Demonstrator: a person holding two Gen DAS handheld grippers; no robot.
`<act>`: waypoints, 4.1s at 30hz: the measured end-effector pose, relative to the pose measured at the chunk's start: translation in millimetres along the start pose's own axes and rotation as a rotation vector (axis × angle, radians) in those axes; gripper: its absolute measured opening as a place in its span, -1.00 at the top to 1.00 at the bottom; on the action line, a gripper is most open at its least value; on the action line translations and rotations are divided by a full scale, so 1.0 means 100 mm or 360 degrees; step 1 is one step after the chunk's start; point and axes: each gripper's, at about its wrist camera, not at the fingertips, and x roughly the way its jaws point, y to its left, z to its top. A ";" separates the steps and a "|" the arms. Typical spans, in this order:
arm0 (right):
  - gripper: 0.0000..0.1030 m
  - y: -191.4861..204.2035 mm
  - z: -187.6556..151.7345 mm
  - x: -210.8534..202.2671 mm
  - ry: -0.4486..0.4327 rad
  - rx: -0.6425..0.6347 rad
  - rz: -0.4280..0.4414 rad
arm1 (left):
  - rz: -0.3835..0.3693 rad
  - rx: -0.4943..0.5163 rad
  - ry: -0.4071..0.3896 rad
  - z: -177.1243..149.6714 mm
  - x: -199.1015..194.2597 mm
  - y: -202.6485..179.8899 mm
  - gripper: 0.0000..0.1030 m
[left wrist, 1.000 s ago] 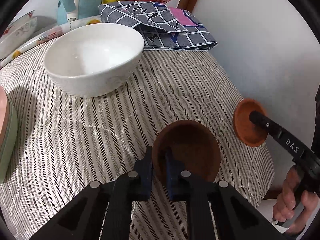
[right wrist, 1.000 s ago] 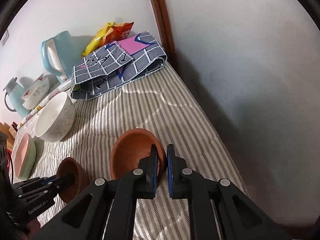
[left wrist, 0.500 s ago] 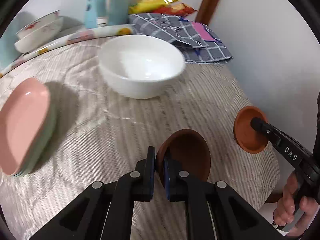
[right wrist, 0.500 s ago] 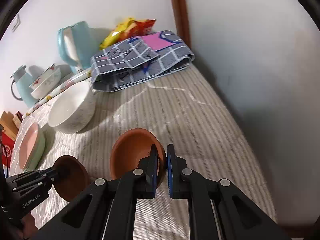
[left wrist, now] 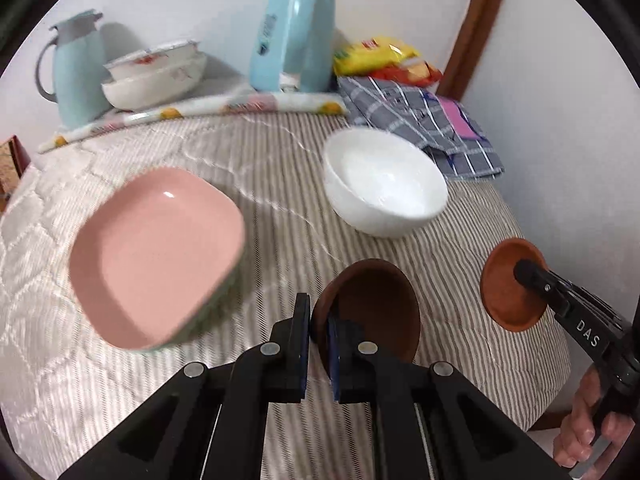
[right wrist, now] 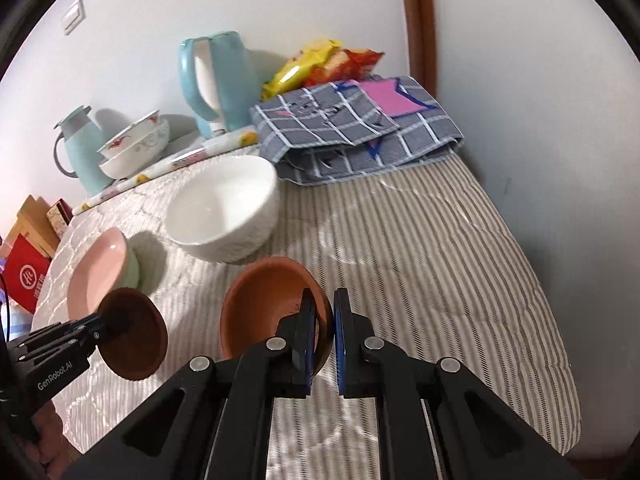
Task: Organize plates and bowls
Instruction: 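Grasp the other brown bowl with the left tool while the right tool holds its bowl, then carry both brown bowls over the white bowl while the right tool lowers its bowl inside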
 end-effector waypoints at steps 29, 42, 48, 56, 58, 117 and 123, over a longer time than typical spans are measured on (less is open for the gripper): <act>0.83 0.51 0.53 0.01 -0.0035 -0.0046 0.0008 | -0.0037 -0.0128 -0.0108 0.46 -0.15 0.50 0.84; 0.83 0.67 0.78 0.18 -0.0035 -0.0081 0.0003 | -0.0054 -0.0155 -0.0151 0.71 -0.12 0.62 0.84; 0.83 0.76 0.84 0.36 0.0000 -0.0097 0.0006 | -0.0050 -0.0167 -0.0132 0.77 -0.02 0.68 0.84; 0.83 0.79 0.89 0.57 0.0045 -0.0097 -0.0001 | -0.0043 -0.0210 -0.0107 0.84 0.12 0.79 0.83; 0.83 0.79 0.90 0.61 0.0050 -0.0095 -0.0001 | -0.0040 -0.0208 -0.0101 0.86 0.15 0.80 0.84; 0.83 0.84 0.89 1.37 0.0286 -0.0221 -0.0114 | -0.0065 -0.0265 0.0002 0.97 0.58 0.88 0.83; 0.82 0.86 0.89 1.37 0.0297 -0.0253 -0.0130 | -0.0051 -0.0274 0.0003 0.96 0.55 0.90 0.83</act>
